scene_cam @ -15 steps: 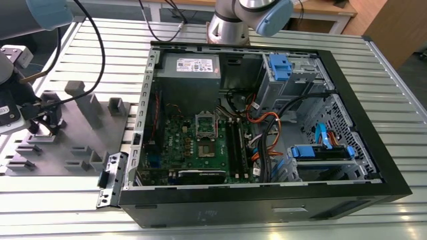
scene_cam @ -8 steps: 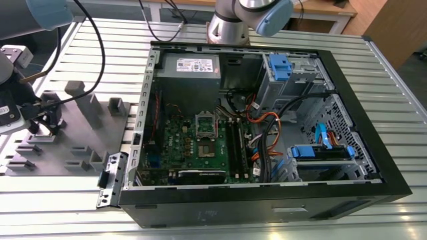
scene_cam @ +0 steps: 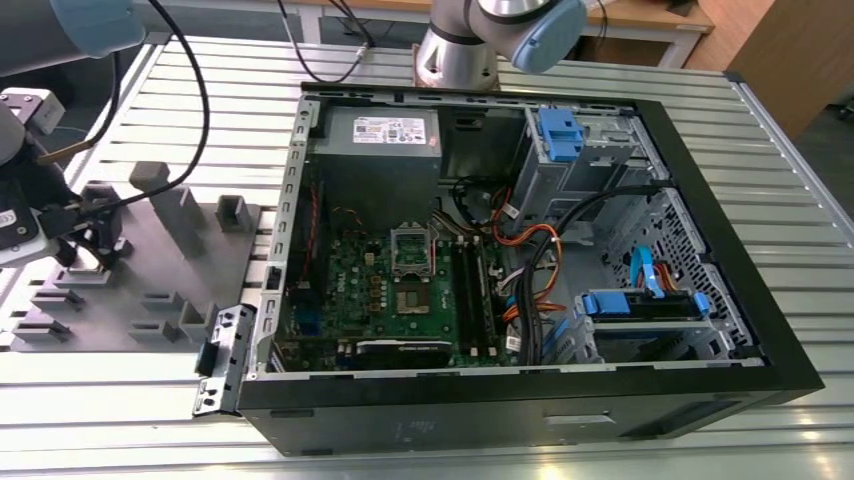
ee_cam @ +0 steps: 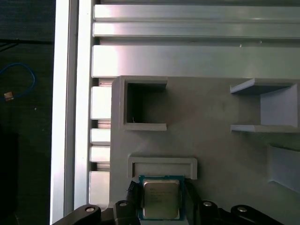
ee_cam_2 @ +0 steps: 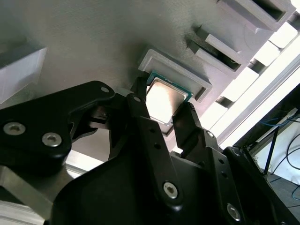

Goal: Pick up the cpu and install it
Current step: 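Pick up the cpu and move it towards the insertion slot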

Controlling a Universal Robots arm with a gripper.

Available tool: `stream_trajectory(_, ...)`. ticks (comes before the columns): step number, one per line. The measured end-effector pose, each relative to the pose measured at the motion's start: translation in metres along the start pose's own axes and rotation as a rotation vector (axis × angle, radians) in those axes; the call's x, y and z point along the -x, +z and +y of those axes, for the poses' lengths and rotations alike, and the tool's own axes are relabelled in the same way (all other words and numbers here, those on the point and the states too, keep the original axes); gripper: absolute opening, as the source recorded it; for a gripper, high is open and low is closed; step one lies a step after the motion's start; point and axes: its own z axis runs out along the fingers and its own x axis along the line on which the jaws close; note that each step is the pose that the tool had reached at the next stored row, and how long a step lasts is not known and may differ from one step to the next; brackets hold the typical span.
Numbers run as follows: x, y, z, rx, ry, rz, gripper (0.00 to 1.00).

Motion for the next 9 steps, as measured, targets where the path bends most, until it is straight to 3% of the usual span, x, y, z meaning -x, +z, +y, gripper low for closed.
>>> stream_trajectory(9, -0.0001, -0.0249, 0.0008, 0.0, 0.0, 0.0, 0.47)
